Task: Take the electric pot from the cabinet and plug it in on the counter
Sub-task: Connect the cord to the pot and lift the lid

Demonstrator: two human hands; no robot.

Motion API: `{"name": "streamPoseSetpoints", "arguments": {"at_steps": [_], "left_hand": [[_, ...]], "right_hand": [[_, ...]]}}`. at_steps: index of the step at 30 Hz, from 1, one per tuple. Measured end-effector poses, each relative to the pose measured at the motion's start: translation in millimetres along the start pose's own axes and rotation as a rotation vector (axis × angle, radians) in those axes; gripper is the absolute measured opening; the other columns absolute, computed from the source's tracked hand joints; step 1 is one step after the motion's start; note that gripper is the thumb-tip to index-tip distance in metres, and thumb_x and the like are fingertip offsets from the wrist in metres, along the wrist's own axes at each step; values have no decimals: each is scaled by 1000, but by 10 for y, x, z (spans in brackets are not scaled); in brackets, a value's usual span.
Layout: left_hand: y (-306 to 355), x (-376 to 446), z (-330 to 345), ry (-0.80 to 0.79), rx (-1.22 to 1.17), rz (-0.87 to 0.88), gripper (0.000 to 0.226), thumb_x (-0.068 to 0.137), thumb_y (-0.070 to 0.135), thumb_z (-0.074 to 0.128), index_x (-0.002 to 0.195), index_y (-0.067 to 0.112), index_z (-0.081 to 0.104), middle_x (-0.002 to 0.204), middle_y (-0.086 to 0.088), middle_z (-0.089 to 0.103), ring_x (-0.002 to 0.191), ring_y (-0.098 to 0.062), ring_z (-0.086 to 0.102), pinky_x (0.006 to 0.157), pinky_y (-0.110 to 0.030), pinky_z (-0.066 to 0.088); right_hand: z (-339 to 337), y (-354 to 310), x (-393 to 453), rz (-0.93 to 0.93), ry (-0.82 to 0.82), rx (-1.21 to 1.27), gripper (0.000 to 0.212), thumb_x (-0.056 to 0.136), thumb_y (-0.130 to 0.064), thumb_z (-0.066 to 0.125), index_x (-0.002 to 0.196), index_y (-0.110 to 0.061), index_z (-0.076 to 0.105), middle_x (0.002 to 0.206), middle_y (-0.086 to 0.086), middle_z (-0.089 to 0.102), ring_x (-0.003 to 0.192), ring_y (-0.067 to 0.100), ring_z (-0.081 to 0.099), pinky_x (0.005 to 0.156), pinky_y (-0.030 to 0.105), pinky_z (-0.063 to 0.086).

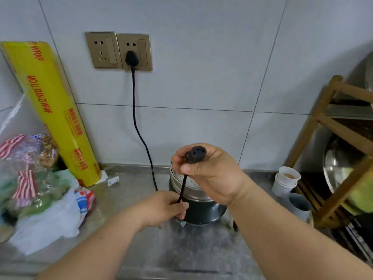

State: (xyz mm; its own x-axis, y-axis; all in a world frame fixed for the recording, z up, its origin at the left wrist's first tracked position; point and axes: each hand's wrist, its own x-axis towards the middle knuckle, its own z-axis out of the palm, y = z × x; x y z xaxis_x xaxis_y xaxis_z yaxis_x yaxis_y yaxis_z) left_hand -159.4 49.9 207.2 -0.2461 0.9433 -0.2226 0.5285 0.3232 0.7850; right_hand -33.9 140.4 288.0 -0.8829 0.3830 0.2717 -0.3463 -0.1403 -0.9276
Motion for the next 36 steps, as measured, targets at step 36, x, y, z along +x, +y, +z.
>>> {"name": "streamPoseSetpoints", "arguments": {"at_steps": [36], "left_hand": [[759,754,1808,239,-827,-397,63,74,31,62,132,14,41,122,-10,52,95,-22,49,82,-35,33]], "right_hand": [[-1237,1126,-2031,464,1166,539,18,85,-19,65,93,-3,64,61,8,61,51,17,55,46,27,51]]}}
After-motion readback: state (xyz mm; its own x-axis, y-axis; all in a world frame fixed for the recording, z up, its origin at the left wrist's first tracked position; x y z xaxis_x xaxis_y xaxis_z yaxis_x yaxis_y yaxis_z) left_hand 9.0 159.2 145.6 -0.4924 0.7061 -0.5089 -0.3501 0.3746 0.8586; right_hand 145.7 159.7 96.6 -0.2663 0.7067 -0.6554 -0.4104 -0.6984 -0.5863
